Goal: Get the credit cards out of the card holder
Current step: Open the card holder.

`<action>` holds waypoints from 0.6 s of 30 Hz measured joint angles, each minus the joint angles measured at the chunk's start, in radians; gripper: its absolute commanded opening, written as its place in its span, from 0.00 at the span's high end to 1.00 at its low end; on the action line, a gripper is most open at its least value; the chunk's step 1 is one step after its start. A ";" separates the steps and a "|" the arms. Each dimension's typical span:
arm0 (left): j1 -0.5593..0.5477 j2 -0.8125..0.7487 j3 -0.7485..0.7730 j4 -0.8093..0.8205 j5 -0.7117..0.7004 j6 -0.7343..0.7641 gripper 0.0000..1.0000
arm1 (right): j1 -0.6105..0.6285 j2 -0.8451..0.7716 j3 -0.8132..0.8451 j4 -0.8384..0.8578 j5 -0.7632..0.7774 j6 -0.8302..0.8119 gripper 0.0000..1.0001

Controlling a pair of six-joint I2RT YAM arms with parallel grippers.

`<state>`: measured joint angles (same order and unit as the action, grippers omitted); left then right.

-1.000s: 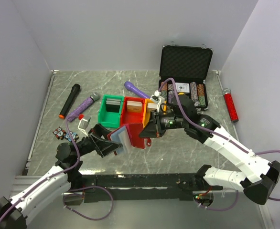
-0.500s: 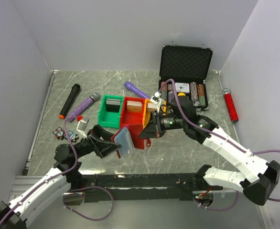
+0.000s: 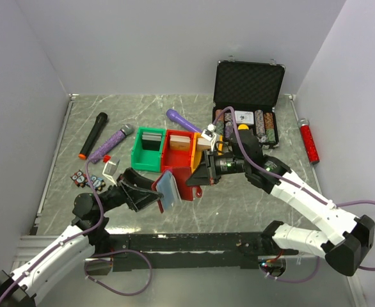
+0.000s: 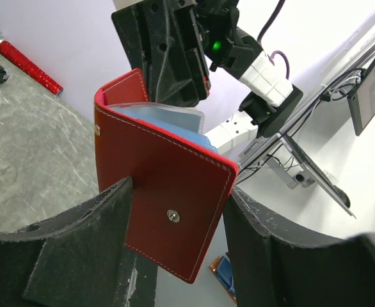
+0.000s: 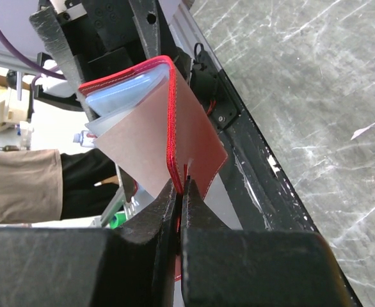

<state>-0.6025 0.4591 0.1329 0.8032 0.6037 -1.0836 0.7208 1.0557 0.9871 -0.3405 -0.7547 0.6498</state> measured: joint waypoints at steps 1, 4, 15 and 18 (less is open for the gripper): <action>0.000 0.000 0.000 0.000 0.000 -0.001 0.37 | -0.004 0.000 -0.006 0.007 -0.003 0.004 1.00; 0.000 0.000 0.000 0.000 0.000 -0.001 0.37 | -0.012 0.000 -0.020 0.013 -0.008 0.011 1.00; 0.000 0.014 0.000 0.000 0.000 -0.001 0.51 | -0.019 -0.001 -0.027 0.035 -0.026 0.019 1.00; 0.000 0.018 0.000 -0.001 -0.002 0.002 0.56 | -0.019 -0.001 -0.027 0.034 -0.026 0.019 1.00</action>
<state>-0.6025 0.4774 0.1329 0.8024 0.6014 -1.0813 0.7013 1.0550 0.9600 -0.3065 -0.7807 0.6685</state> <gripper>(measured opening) 0.483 0.033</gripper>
